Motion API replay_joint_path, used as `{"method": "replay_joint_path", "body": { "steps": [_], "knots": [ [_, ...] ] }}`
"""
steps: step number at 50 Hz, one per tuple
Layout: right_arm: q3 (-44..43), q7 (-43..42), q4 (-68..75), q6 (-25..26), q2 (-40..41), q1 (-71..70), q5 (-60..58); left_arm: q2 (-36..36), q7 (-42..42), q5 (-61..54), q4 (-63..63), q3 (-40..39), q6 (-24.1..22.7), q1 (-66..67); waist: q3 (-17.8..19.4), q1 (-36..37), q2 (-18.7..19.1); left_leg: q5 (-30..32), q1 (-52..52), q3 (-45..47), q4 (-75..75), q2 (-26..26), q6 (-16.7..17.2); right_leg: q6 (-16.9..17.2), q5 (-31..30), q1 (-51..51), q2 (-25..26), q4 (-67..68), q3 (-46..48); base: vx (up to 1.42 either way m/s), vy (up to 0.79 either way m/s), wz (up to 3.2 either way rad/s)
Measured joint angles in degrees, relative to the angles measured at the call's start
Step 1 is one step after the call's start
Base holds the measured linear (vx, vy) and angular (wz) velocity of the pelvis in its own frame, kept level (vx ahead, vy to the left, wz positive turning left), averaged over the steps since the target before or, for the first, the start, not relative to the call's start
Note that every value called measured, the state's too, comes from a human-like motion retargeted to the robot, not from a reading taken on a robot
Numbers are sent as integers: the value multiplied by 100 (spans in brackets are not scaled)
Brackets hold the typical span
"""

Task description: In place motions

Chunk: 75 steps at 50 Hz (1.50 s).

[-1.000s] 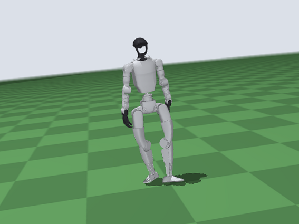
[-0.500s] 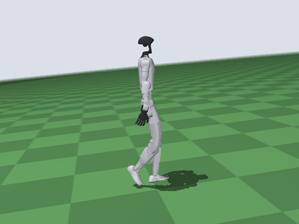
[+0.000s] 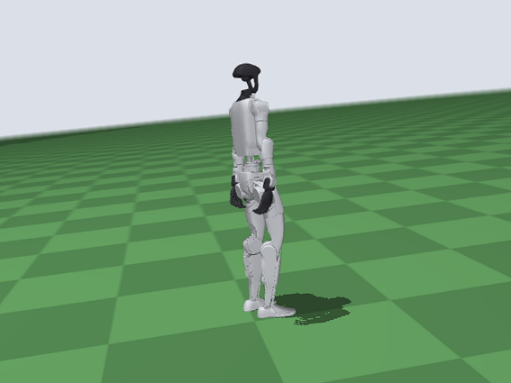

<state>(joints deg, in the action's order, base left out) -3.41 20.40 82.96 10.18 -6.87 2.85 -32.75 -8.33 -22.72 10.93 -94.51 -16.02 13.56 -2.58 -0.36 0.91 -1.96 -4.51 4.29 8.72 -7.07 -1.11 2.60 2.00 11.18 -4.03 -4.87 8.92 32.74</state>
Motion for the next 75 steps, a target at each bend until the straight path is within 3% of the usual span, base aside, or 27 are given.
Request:
{"method": "replay_joint_path", "body": {
  "steps": [5,8,12,14,17,20,22,25,30,37,44,46,48,50,55,58,62,68,72,75],
  "knots": [
    [-97,58,35,-9,-25,-10,93,-65,80,-26,30,44,7,-37,-9,288,-196,-73,83,35,-318,-63,-138,7,-109,-189,-151,163,-334,1,-3,-71],
    [-168,-42,30,19,-74,-1,121,30,54,-113,121,-7,3,-40,1,392,-237,-59,248,-874,-508,-317,-370,29,-206,-323,-218,244,-740,-1,7,-114],
    [-214,-87,-47,8,-143,67,178,149,38,-198,198,25,-40,-70,58,655,-250,-47,263,-1852,-461,-513,-197,4,-429,-503,-179,222,-1469,-1,12,-178],
    [-266,-91,-95,-4,-167,67,197,189,67,-192,199,163,-73,-114,98,606,-214,-128,140,-1675,-311,-454,-143,-18,-603,-568,-154,155,-1706,-9,12,-149],
    [-363,-82,-203,-51,-207,56,164,274,142,-187,228,536,-124,-101,80,151,-67,-320,-80,-791,-2,-322,-403,-107,-760,-712,-92,53,-1896,-15,13,-101],
    [-251,-91,-317,-74,-230,-7,208,424,410,-283,231,877,-244,-32,124,-378,208,-326,-209,-271,225,-85,-245,-318,-794,-997,249,105,-2337,-21,6,-189],
    [-106,-98,-348,-81,-228,-122,353,513,531,-304,244,984,-314,-47,233,-667,348,-397,-252,407,245,129,-236,-438,-619,-1136,261,160,-2055,-34,3,-279],
    [-77,52,-334,-169,-218,-276,379,610,499,-220,240,1124,-337,-130,392,-952,498,-570,-379,1123,296,274,-297,-566,-205,-1166,42,131,-918,-44,-4,-332],
    [-240,339,-252,-132,-479,-350,141,670,477,-87,133,1215,-385,-176,398,-1154,663,-968,-679,2601,331,485,-259,-446,304,-1182,-244,242,617,-25,-6,-381],
    [-658,10,72,16,-901,-587,1253,528,514,187,-19,946,-344,68,7,-1550,1099,-1414,-909,4565,253,798,-12,-337,447,-877,-362,478,3036,-11,-20,-381],
    [-1152,-85,389,96,-1072,-751,2445,418,724,331,-50,646,-341,288,-382,-1432,1349,-1493,-1184,5669,177,758,309,-407,164,-556,-291,453,4102,13,-14,-304],
    [-1224,-166,515,110,-1087,-686,2614,402,730,368,27,588,-342,373,-557,-1216,1329,-1467,-1284,5824,185,652,359,-558,-26,-712,-295,484,3850,36,-30,-255],
    [-1242,-235,673,149,-1076,-581,2670,394,703,364,144,582,-355,483,-681,-1123,1228,-1399,-1407,5722,111,532,263,-626,20,-977,-338,592,3042,35,-18,-170],
    [-1228,-260,835,222,-1019,-450,2614,403,655,335,239,618,-381,567,-754,-1149,1106,-1218,-1494,5344,-139,511,-42,-659,39,-957,-412,530,2816,38,-29,-106],
    [-977,-175,1095,341,-736,-137,2152,459,500,300,406,649,-430,617,-819,-754,221,-520,-1201,3976,-2069,546,-1760,-483,48,-860,-1089,612,1902,39,-28,-174],
    [-611,-101,1057,368,-545,-74,1735,427,373,263,621,656,-485,655,-462,15,32,-421,-1018,3061,-3629,1136,-1760,-633,163,-532,-528,468,1048,45,-39,-336],
    [-280,-56,679,354,-354,-196,869,576,273,140,802,682,-550,562,-269,156,-37,-341,-78,1890,-4072,827,-1760,-670,-163,-586,-495,166,538,-1,-3,-167],
    [262,156,78,139,-255,-334,162,614,161,273,947,813,-559,471,-309,-242,-60,-569,657,1315,-3080,573,-1697,-621,-460,-736,-628,-34,128,6,4,-87],
    [224,293,-98,75,-232,-348,94,597,215,318,930,883,-552,379,-342,-218,58,-784,909,734,-1936,432,-1305,-627,-544,-766,-433,-103,-153,12,3,-96],
    [115,329,-63,97,-251,-369,264,606,203,239,856,869,-532,297,-246,-58,259,-547,977,-422,-1010,160,-777,-641,-578,-664,-113,-131,-395,12,6,-132]
  ]
}}
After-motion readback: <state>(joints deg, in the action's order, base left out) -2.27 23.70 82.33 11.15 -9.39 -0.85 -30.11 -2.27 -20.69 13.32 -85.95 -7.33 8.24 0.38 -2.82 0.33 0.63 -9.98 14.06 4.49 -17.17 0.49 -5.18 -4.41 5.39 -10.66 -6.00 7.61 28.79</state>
